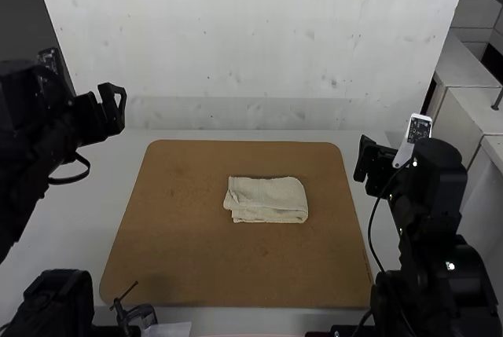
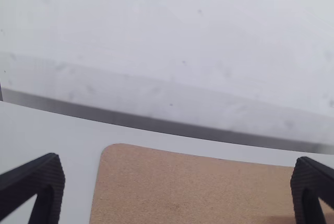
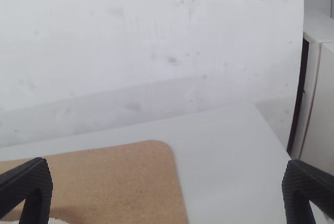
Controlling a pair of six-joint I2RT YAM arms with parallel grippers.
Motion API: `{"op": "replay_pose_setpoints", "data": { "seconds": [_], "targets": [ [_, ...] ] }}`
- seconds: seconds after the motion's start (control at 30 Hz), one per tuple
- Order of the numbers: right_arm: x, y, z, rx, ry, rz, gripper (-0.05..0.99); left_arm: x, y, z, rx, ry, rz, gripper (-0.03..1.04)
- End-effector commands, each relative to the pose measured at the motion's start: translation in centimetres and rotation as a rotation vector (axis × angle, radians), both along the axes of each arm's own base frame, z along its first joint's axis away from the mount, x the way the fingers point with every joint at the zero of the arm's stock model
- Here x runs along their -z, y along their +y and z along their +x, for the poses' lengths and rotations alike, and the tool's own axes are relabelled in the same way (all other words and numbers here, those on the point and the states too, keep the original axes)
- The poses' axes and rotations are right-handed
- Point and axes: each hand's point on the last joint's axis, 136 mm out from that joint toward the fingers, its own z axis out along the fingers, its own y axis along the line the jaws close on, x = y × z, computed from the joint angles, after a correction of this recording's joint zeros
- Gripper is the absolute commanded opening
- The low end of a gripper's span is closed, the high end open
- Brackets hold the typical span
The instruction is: Fold the towel.
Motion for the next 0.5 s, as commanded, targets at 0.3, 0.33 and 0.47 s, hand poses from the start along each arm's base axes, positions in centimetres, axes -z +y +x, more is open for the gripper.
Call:
{"op": "replay_pose_setpoints", "data": {
  "seconds": [0.3,0.33,0.47],
  "targets": [
    [-0.1,0.1,-0.1,-0.008,-0.006,-0.037,0.96,4.2,1.2,-3.4,-0.044,-0.101,0.135,0.97],
    [-0.1,0.1,-0.1,-0.007,-0.003,-0.039,0.96,5.3,1.2,-3.6,-0.034,-0.056,0.153,0.97],
    [0.0,-0.1,-0.5,-0.003,0.023,-0.041,0.96,7.0,1.1,-4.3,-0.001,0.036,0.223,0.98]
  ]
}}
